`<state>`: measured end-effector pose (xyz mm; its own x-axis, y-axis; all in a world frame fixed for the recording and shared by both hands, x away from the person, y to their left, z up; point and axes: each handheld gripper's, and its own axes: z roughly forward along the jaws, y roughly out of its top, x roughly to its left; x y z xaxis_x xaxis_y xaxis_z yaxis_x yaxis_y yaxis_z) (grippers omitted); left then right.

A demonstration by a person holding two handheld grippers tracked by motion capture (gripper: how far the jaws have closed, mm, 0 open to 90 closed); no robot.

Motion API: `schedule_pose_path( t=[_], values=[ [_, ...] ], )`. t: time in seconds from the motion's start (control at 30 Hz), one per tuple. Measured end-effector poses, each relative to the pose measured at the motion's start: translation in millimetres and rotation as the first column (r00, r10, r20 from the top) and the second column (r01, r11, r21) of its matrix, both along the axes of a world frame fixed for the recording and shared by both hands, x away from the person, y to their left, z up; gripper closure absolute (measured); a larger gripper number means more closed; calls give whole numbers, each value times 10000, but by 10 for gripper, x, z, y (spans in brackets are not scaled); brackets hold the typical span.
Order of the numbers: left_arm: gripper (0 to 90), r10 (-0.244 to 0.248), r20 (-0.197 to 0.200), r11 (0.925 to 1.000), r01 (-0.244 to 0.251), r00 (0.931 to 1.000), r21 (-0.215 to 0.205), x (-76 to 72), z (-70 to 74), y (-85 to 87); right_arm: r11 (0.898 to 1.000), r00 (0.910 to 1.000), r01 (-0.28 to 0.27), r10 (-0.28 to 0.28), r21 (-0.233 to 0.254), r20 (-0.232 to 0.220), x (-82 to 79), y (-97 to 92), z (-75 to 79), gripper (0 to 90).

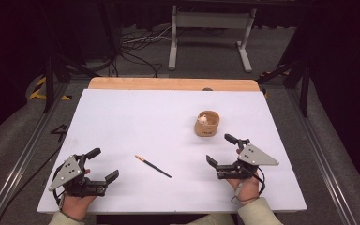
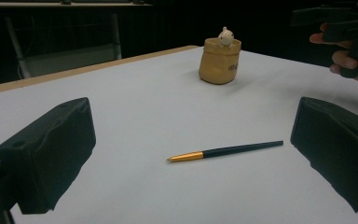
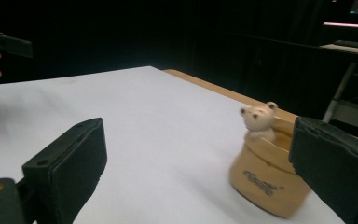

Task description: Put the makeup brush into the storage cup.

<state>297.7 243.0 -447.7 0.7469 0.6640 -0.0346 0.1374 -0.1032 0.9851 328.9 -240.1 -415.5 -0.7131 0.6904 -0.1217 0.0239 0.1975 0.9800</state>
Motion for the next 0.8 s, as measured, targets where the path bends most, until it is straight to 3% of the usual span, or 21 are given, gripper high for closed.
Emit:
schedule_pose_path(
  t=[0.47,0.8],
  values=[
    [4,-16,-3,10000,16,10000,-19,7,0,-8,9960,9958,-895,893,-75,-212,82,490,44,32],
    [4,-7,-11,10000,7,10000,-34,9,5,5,9862,9852,-1657,1654,-43,-451,111,751,36,44]
  ],
)
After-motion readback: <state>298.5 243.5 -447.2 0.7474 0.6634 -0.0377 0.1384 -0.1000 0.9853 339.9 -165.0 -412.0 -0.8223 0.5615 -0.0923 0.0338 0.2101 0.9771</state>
